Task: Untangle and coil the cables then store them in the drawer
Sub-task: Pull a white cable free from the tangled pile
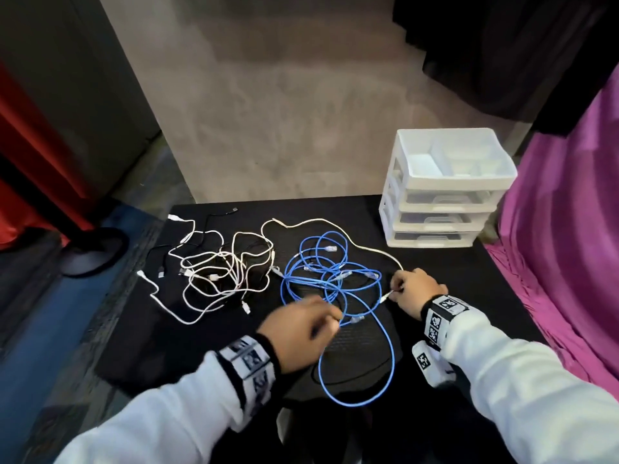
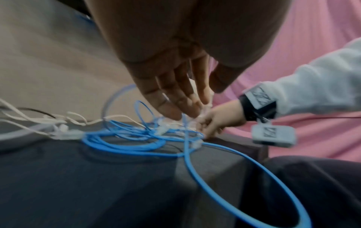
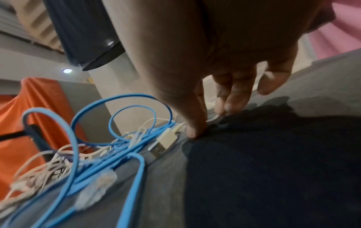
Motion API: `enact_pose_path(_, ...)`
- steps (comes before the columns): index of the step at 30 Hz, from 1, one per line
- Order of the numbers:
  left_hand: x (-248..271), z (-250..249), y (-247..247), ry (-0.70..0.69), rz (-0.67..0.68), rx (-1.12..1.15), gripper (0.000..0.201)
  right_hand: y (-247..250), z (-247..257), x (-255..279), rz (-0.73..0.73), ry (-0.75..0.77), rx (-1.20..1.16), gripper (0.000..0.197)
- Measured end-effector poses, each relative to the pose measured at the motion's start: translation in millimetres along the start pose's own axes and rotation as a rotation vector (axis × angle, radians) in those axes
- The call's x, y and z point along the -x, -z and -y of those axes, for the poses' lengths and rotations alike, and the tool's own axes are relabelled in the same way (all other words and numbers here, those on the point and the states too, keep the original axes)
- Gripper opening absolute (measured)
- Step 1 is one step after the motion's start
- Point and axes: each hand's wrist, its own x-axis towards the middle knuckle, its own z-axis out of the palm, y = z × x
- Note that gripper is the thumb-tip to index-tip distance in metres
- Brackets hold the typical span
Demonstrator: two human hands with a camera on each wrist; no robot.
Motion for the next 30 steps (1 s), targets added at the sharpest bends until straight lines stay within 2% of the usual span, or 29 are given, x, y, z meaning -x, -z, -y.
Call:
enact_pose_path(2,0.2,-14.7,-24.4,-0.025,0.133,0.004,0.032,9.3,1.0,4.4,-0.07,-0.053,-0.009,0.019)
enact_pose_path(4,-1.9,-20.2,-36.6,-0.026,0.163,0.041,0.035,21.5,-6.1,5.1,-0.155,-0.09,-0.059,0.022)
enact_pose_path(7,-13.6,-6.3,-37.8,0.06,0.252,0.055,0.048,54.5,-33.2,3.3,-0.236,-0.106,-0.243,0.027)
enact_pose_path(9,-25.1,7.8,-30.1,0.136,0.322,-0.022,0.06,88.4,-46.2,9.3,-0.334,-0.059,-0.443,0.027)
enact_pose_path(10,-31.0,14.1,-24.6,0.183,0.336,-0.049,0.063,105.7,-50.4,13.5,-0.431,-0.029,-0.547,0.025)
enact_pose_path(12,-41.3,20.6,-10.0,0.25,0.335,-0.075,0.057,139.3,-48.1,28.2,-0.614,0.072,-0.774,0.025)
enact_pose_path(13,-45.0,20.3,-1.4,0.276,0.315,-0.073,0.047,154.2,-41.5,38.9,-0.657,0.149,-0.862,0.025)
enact_pose_path(15,-51.0,8.5,18.2,0.315,0.214,0.016,0.033,173.1,-21.8,60.9,-0.628,0.33,-0.892,0.021)
enact_pose_path(17,-55.2,-17.6,39.7,0.303,-0.037,0.215,0.039,178.5,2.3,82.3,-0.517,0.488,-0.794,0.016)
enact_pose_path(18,-55.7,-33.3,50.2,0.262,-0.23,0.307,0.037,177.4,16.2,92.9,-0.443,0.563,-0.704,0.015)
enact_pose_path(20,-54.7,-65.7,73.3,0.078,-0.601,0.343,0.024,166.0,41.1,107.1,-0.303,0.674,-0.446,0.016)
enact_pose_path(21,-54.3,-76.5,81.8,-0.007,-0.658,0.306,0.021,156.8,52.3,112.0,-0.263,0.708,-0.325,0.018)
enact_pose_path(22,-54.3,-82.0,85.6,-0.073,-0.607,0.27,0.022,147.2,61.3,114.7,-0.254,0.746,-0.239,0.021)
enact_pose_path(23,-52.8,-83.9,85.2,-0.091,-0.484,0.243,0.024,138.4,69.2,116.7,-0.266,0.792,-0.182,0.023)
enact_pose_path(25,-44.6,-82.8,79.4,-0.003,-0.232,0.188,0.03,126.9,85.0,123.5,-0.301,0.855,-0.112,0.025)
enact_pose_path(26,-39.4,-78.9,76.3,0.039,-0.17,0.142,0.033,123.6,89.5,124.7,-0.303,0.866,-0.089,0.026)
enact_pose_path(28,-29.4,-72.7,79.8,0.062,-0.158,0.071,0.034,117.6,91.5,117.9,-0.258,0.857,-0.106,0.039)
enact_pose_path(30,-20.6,-64.1,98.6,0.032,-0.218,0.097,0.04,111.1,86.5,102.5,-0.226,0.841,-0.119,0.054)
